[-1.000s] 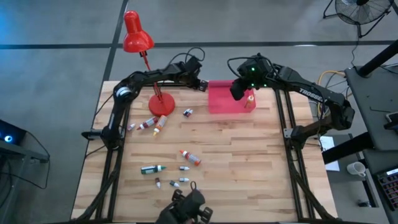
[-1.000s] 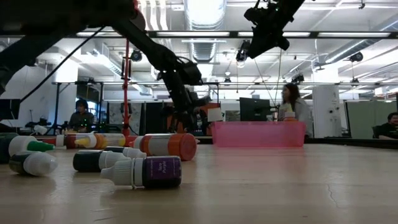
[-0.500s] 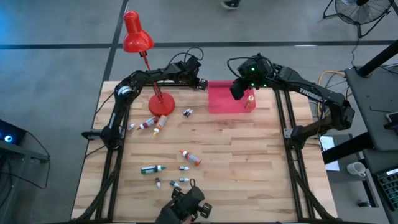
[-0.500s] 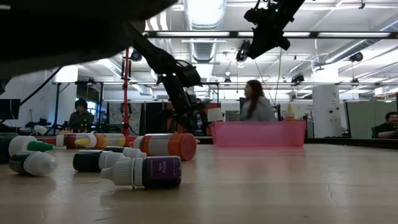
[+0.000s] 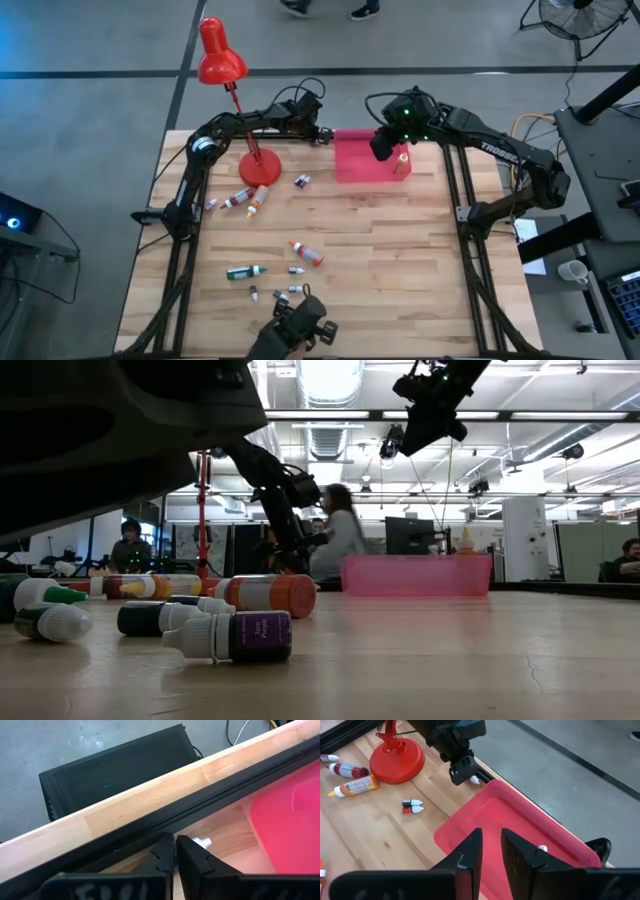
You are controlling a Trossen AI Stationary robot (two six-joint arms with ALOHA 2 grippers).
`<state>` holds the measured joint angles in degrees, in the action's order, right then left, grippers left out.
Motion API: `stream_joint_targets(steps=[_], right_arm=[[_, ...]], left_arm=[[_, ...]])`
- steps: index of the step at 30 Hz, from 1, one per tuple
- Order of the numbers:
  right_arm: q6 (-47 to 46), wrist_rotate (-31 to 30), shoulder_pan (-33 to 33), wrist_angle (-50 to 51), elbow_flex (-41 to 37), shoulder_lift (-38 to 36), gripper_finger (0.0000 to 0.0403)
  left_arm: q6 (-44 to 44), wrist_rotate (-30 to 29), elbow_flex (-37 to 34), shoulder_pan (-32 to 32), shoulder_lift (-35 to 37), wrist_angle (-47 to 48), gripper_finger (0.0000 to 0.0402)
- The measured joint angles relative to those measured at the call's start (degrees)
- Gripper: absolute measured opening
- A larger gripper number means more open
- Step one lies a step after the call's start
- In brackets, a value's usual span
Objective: Pick & Place food coloring
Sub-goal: Put the small green food coloring bottle into the red bin
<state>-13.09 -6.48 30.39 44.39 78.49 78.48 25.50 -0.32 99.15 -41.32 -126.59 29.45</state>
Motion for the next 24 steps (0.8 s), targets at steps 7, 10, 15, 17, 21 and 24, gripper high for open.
stream_joint_targets(steps=[7,10,15,17,21,24], right_arm=[[0.19,-0.15,0.0,0.07,-0.62,0.0,0.0066],[0.2,-0.15,0.0,0.1,-0.96,0.0,0.0069],[0.18,-0.15,0.0,0.1,-1.38,0.0,0.0073],[0.21,-0.17,0.04,0.15,-1.57,0.0,0.0073],[0.35,-0.16,0.04,0.18,-1.85,0.0,0.0068],[1.06,-0.15,0.03,0.21,-1.97,0.0,0.0064]], left_arm=[[-0.15,0.04,0.0,-0.01,-0.24,0.23,0.0],[-0.45,0.45,0.0,0.39,-0.32,2.73,0.0],[-2.1,1.05,-0.15,1.46,-0.54,6.84,0.0],[-2.32,1.13,-0.15,1.81,-0.5,7.32,0.0],[-3.22,4.64,-0.26,2.94,0.59,8.63,0.0],[-3.35,3.84,-0.02,3.78,1.23,7.94,0.0]])
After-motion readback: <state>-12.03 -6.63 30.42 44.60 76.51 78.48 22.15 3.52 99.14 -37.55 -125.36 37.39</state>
